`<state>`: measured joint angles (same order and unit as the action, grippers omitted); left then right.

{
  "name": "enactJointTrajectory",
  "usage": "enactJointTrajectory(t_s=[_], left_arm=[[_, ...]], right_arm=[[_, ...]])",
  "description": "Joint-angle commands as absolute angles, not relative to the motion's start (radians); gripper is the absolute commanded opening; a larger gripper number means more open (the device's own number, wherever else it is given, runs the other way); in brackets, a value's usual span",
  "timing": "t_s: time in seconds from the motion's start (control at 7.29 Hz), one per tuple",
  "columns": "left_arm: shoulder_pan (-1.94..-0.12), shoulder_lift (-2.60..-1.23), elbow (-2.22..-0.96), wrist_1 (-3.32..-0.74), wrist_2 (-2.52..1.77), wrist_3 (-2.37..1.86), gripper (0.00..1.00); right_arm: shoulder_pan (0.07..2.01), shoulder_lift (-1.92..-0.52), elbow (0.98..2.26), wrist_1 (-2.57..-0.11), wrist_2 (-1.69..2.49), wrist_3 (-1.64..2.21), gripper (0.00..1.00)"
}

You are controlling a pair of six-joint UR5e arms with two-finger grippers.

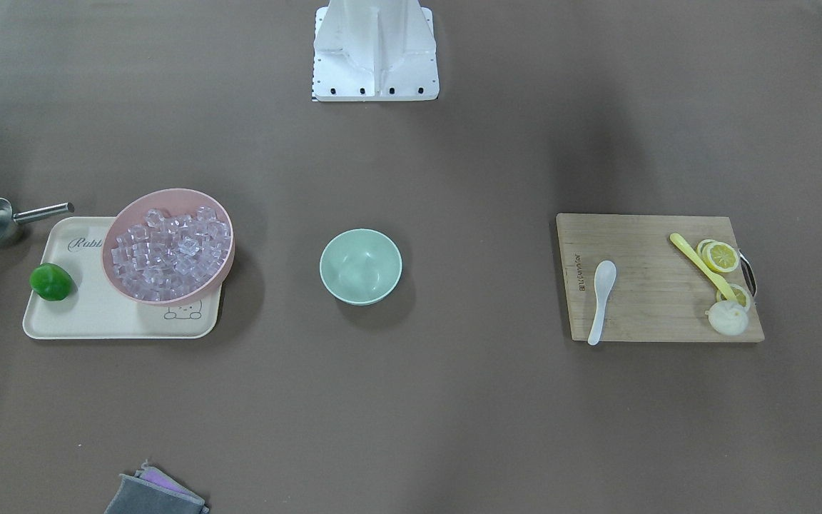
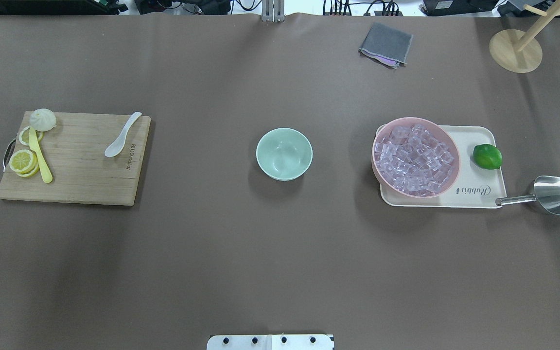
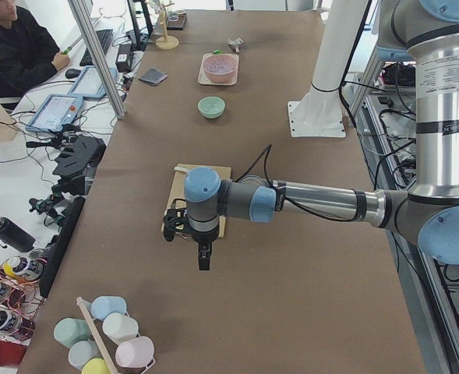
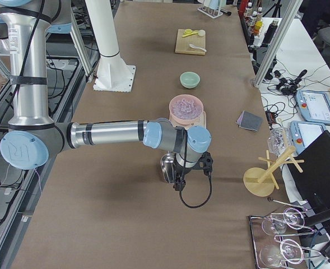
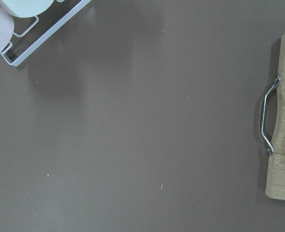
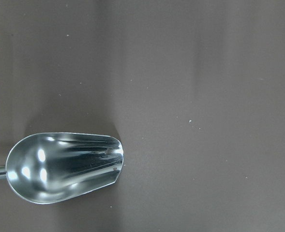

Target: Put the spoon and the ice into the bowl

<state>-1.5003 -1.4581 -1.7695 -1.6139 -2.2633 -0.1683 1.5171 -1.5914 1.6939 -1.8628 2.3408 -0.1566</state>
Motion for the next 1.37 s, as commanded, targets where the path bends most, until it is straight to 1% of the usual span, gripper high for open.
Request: enactJointTrajectory(t_s=[0.0, 1.23], left_arm=[[-1.5, -1.456, -1.776, -1.626, -2.266, -0.163, 0.98], [-1.5, -1.457, -1.758, -1.626, -2.266, -0.164, 0.98]], right_arm=[[1.517, -1.594, 1.694, -1.862, 2.342, -0.156, 1.0], [1.517, -1.586, 1.695, -1.862, 2.347, -0.156, 1.0]])
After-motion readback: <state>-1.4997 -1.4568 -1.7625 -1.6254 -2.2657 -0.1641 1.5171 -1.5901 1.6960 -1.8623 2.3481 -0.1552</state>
